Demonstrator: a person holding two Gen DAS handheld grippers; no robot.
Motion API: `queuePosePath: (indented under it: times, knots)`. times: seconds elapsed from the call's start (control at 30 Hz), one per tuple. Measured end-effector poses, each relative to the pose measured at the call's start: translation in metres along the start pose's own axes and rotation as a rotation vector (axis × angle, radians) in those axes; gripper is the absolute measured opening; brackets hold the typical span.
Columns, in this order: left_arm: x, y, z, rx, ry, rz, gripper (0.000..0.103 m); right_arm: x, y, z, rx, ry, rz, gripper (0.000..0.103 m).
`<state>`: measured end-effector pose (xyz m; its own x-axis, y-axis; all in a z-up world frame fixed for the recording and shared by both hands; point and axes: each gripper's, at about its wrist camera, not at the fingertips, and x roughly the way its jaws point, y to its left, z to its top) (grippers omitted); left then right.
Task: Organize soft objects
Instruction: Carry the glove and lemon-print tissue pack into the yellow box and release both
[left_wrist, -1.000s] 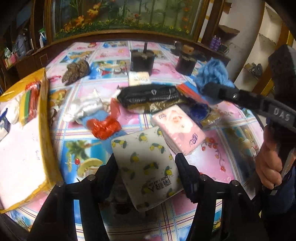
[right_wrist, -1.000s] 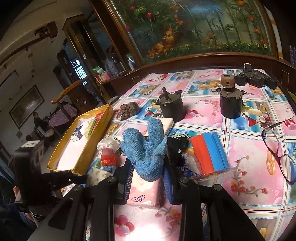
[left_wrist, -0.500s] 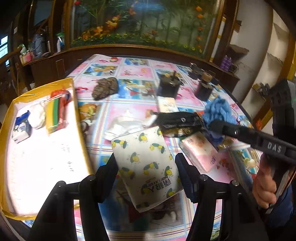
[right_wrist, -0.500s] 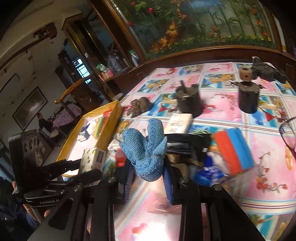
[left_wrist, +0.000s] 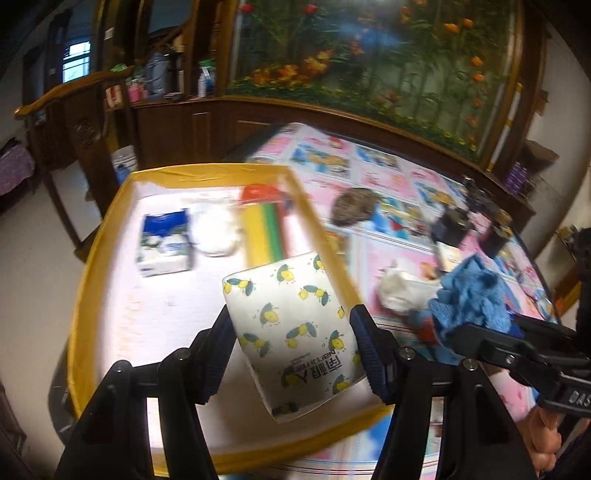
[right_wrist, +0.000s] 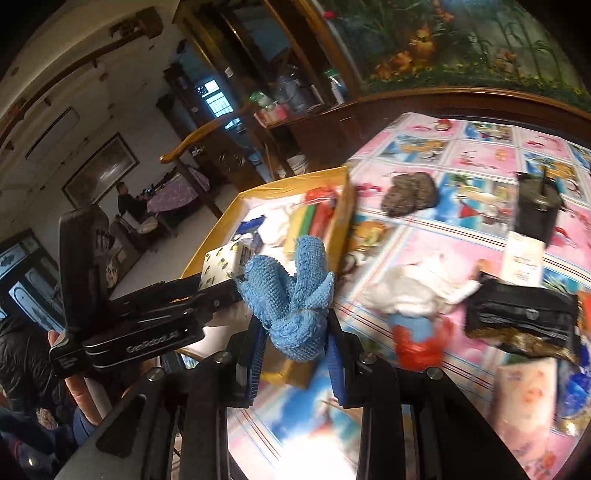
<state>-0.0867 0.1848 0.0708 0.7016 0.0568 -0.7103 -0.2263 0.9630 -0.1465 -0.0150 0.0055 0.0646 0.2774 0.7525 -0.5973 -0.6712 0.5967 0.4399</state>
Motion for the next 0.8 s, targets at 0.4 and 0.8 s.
queuePosePath:
  times: [0.4,0.8]
  knots:
    - [0.027,0.075,0.005,-0.094,0.093,0.115,0.062,0.094,0.028,0.022,0.035,0.144,-0.039,0.033]
    - [0.033,0.096,0.003,-0.131,0.135,0.145,0.063,0.133,0.028,0.035,0.024,0.184,-0.118,0.036]
